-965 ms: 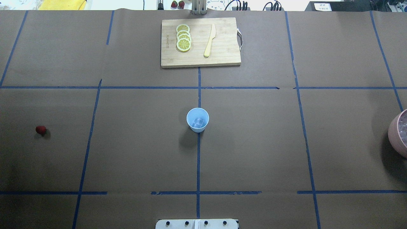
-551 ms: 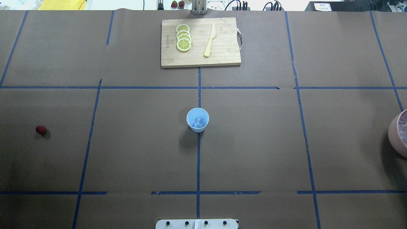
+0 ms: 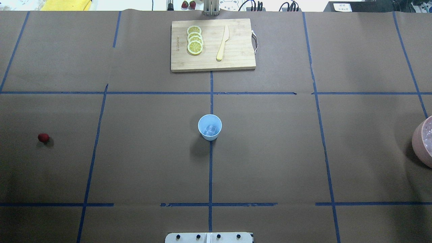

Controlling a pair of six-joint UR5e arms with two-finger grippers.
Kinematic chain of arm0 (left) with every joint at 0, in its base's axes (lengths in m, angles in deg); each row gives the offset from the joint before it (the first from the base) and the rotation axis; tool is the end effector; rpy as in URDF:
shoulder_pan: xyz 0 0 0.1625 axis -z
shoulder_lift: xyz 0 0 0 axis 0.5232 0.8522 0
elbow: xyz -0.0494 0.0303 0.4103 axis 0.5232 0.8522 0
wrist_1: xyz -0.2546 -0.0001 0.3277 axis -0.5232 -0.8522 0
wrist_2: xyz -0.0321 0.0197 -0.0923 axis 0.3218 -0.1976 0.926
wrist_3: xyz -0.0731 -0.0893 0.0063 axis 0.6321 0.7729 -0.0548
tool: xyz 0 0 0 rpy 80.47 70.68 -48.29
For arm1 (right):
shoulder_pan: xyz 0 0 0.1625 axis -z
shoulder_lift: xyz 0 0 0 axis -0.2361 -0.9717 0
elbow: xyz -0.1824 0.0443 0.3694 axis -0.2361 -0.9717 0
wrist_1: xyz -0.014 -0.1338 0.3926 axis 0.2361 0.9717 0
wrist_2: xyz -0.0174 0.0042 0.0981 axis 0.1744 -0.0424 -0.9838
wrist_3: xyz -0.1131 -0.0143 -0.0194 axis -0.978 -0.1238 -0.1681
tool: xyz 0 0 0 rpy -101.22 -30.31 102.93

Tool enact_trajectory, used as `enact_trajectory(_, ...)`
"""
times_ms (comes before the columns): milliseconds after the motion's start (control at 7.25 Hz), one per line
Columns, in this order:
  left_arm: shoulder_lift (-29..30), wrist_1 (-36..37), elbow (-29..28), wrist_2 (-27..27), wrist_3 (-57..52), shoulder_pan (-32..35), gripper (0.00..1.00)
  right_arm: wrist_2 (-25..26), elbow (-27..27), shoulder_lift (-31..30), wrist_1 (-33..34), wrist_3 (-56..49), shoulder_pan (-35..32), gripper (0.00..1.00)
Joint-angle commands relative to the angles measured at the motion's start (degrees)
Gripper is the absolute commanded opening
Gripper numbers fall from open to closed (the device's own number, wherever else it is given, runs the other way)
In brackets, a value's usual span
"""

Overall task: Put ice and strawberries in cup
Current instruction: 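Carry the ice cube with the right gripper over the blue cup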

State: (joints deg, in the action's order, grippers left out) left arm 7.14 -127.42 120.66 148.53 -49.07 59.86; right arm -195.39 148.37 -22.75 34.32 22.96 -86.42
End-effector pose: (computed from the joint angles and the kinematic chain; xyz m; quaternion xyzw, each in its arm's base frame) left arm -0.0567 -0.4926 0.6079 0.0642 0.4224 0.0172 0.9040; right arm -0.0786 -0.4745 0.4333 0.0810 -0.3114 -0.2652 0.9089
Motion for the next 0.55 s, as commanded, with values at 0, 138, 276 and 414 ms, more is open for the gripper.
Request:
enact_trajectory(0,-0.06,0.03,-0.55,0.0,-0.14,0.0,1.0,-2.2,-3.93,17.9,10.97,9.84,5.66,0.0)
enact_trajectory(138,-0.06,0.12,-0.64,-0.09,-0.05,-0.08,1.0,-2.11,-7.26,23.8,10.73,18.62,9.36,0.0)
enact_trajectory(276,-0.06,0.12,-0.73,-0.09,-0.05,-0.26,1.0,-2.02,-9.82,29.08,10.46,26.62,13.05,0.0)
enact_trajectory(414,-0.06,0.12,-0.82,-0.09,-0.05,-0.26,1.0,-2.02,-12.28,33.66,10.37,33.23,16.31,0.0)
